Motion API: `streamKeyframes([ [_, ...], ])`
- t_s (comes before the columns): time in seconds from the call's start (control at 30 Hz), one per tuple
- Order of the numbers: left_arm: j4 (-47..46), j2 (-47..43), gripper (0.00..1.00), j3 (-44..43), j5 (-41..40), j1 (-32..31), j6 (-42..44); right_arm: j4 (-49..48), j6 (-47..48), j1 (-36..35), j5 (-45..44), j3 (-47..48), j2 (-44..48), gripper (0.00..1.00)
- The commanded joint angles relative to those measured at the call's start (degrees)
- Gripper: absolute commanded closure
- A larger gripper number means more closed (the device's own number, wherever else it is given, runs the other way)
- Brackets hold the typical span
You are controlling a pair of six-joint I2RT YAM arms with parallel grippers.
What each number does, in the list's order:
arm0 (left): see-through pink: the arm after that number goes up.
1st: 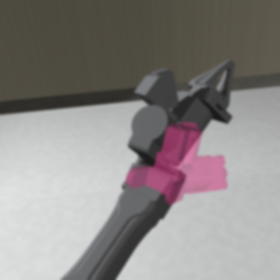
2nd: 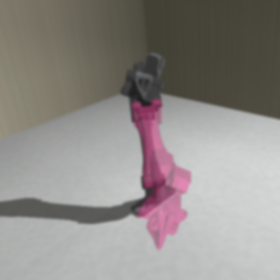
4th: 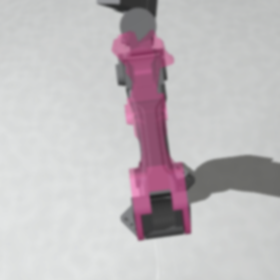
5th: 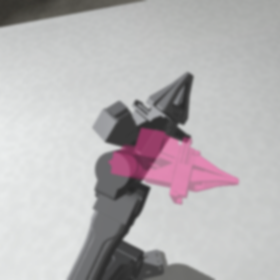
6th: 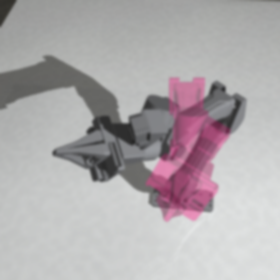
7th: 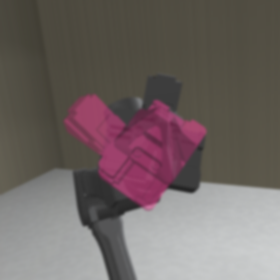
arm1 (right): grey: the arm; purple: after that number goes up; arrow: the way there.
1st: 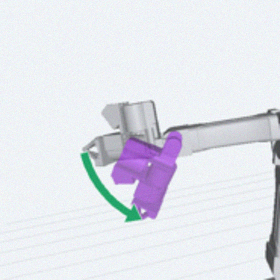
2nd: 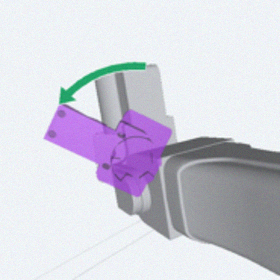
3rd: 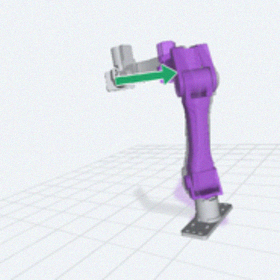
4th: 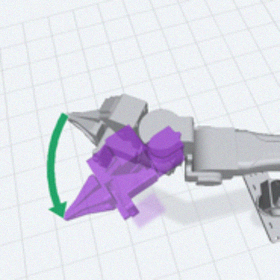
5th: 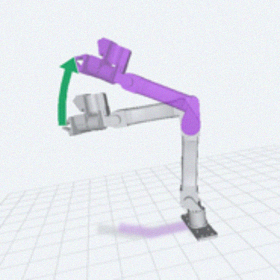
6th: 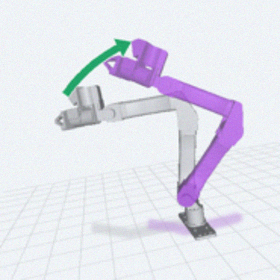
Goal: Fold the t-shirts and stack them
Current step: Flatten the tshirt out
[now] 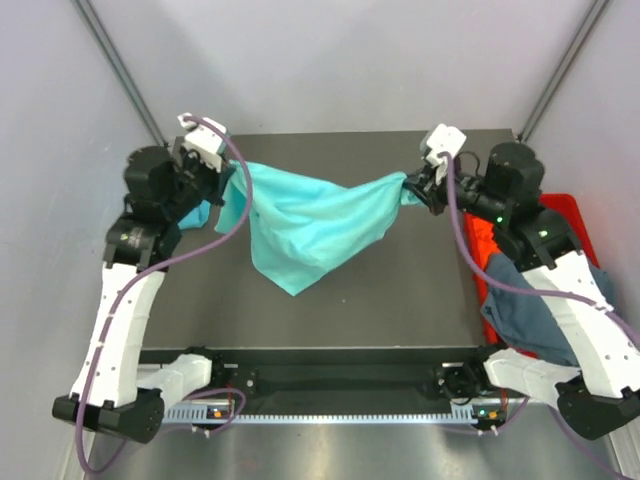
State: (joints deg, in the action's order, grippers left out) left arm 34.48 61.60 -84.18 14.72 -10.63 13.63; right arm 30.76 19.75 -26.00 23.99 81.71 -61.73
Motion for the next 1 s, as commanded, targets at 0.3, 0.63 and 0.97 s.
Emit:
streamKeyframes([
  [0.3, -16.8, 14.2, 1.00, 20.3, -0.3, 0.3, -0.4, -21.6, 0.6, 3.5, -15.4, -25.0, -8.0, 1.00],
  [0.63, -25.2, 34.3, 0.94, 4.6, 0.8, 0.2, -5.5, -38.1, -4.8, 15.9, -22.1, -27.1, -15.4, 1.00],
  [0.97, -25.7, 26.2, 0.30, 15.0, -1.7, 0.2, -10.5, -35.9, 1.9, 10.7, -18.6, -29.7, -12.4, 0.24],
])
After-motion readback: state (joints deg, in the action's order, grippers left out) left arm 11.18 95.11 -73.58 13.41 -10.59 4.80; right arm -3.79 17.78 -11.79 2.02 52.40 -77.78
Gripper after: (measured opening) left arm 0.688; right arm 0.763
